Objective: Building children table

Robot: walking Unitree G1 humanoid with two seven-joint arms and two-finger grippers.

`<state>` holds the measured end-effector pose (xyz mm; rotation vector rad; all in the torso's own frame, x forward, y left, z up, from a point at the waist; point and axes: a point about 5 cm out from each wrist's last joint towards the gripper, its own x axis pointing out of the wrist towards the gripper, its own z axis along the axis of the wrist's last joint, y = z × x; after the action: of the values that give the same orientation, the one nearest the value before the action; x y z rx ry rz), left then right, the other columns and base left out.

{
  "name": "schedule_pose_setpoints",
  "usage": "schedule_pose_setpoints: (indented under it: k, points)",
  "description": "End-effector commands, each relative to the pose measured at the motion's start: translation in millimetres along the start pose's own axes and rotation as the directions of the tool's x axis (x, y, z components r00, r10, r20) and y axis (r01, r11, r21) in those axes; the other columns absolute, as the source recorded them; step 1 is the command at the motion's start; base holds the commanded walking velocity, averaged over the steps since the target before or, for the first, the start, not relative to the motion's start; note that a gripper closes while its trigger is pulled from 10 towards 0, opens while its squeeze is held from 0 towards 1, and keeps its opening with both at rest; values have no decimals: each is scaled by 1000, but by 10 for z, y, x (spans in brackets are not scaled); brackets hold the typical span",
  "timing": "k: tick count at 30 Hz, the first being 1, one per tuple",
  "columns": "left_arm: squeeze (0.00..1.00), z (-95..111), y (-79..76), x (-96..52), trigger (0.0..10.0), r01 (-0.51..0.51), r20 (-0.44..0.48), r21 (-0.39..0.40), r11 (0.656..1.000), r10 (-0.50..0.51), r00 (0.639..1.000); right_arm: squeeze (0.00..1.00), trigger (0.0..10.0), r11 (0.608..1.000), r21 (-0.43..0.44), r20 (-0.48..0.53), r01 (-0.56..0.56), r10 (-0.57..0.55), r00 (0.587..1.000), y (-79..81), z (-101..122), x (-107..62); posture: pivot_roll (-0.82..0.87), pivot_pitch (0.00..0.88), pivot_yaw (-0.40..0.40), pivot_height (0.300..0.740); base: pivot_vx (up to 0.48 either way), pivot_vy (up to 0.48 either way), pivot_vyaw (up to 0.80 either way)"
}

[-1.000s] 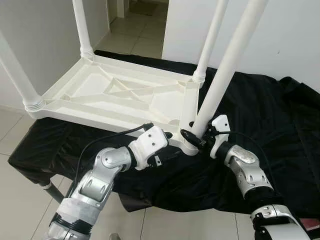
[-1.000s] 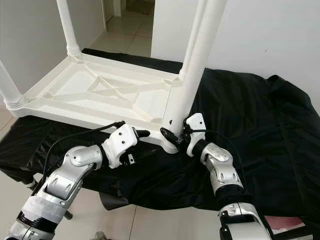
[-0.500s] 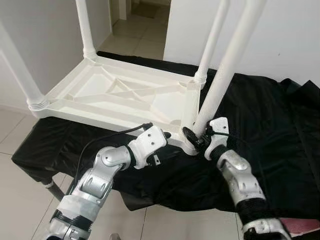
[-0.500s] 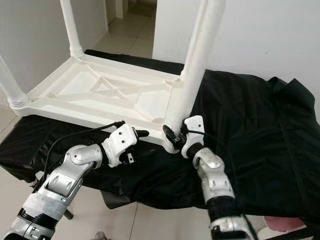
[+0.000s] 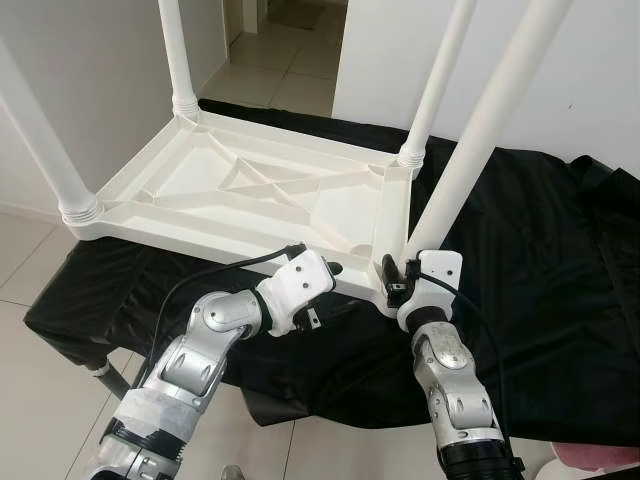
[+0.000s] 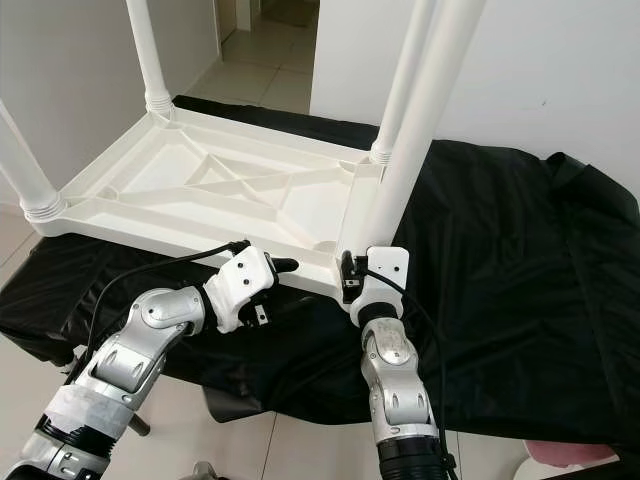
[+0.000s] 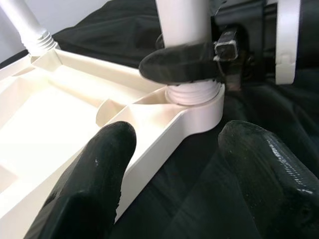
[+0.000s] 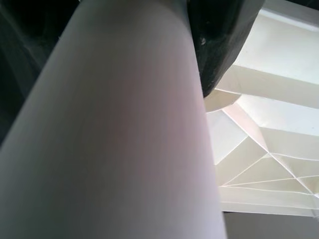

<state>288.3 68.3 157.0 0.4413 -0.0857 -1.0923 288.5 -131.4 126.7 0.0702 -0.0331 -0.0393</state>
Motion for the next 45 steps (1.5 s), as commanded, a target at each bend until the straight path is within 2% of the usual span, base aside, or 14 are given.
schedule_pose_setpoints:
  k: [1, 2, 3, 4, 9, 19, 20, 26, 28, 31, 33, 38, 44, 45]
  points:
    - [0, 4, -14, -1, 10000, 3, -7, 15, 1000, -3, 1000, 0, 10000, 1000, 11, -75, 25, -24, 997, 27, -170, -118, -12, 67, -41, 740, 0, 0, 0]
    - [0, 10, 6, -10, 10000, 0, -7, 17, 1000, 0, 1000, 0, 10000, 1000, 13, -56, -1, 2, 998, 51, -151, -130, -8, 67, -40, 740, 0, 0, 0]
    - [0, 16, 22, -14, 10000, -3, -7, 18, 1000, 3, 1000, 714, 10000, 1000, 17, -42, -13, 14, 999, 64, -133, -137, -6, 67, -40, 740, 0, 0, 0]
    - [0, 23, 31, -18, 10000, -4, -5, 19, 1000, 4, 1000, 1000, 10000, 999, 30, -38, -18, 19, 999, 67, -125, -140, -6, 67, -40, 740, 0, 0, 0]
    - [0, 32, 36, -20, 10000, -7, 2, 12, 1000, 7, 1000, 1000, 10000, 999, 44, -29, -28, 29, 999, 72, -100, -141, -9, 65, -37, 740, 0, 0, 0]
    - [0, 46, 14, -30, 10000, -20, 18, -6, 1000, 20, 1000, 1000, 10000, 983, 29, 56, -183, 182, 982, -60, 54, -144, -10, 45, -51, 740, 0, 0, 0]
    - [0, 44, 10, -41, 10000, -24, 18, -11, 1000, 24, 1000, 0, 10000, 975, 9, 65, -220, 219, 973, -84, 62, -143, -8, 41, -53, 740, 0, 0, 0]
    - [0, 43, -13, -85, 10000, -33, 18, -19, 999, 34, 999, 0, 10000, 944, -39, 79, -328, 330, 941, -166, 83, -117, 0, 35, -56, 740, 0, 0, 0]
    - [0, 43, -24, -102, 10000, -34, 17, -19, 999, 35, 999, 0, 10000, 917, -41, 72, -398, 400, 914, -201, 78, -83, 3, 33, -57, 740, 0, 0, 0]
    - [0, 41, -25, -106, 10000, -35, 16, -18, 999, 36, 999, 0, 10000, 905, -58, 67, -422, 425, 903, -228, 78, -54, 9, 32, -60, 740, 0, 0, 0]
    - [0, 40, -22, -113, 10000, -40, 13, -18, 999, 40, 999, 0, 10000, 860, -79, 55, -504, 508, 859, -260, 93, 24, 14, 29, -63, 740, 0, 0, 0]
    - [0, 40, -23, -120, 10000, -45, 8, -19, 999, 45, 999, 0, 10000, 820, -103, 44, -562, 569, 821, -291, 110, 111, 19, 27, -65, 740, 0, 0, 0]
    - [0, 45, -24, -130, 10000, -54, 3, -18, 998, 54, 999, 0, 10000, 753, -155, -30, -640, 644, 765, -306, 65, 306, 35, 20, -69, 740, 0, 0, 0]
    - [0, 45, -23, -132, 10000, -57, 2, -16, 998, 57, 998, 0, 6941, 745, -155, -44, -648, 651, 758, -312, 45, 321, 38, 21, -70, 740, 0, 0, 0]
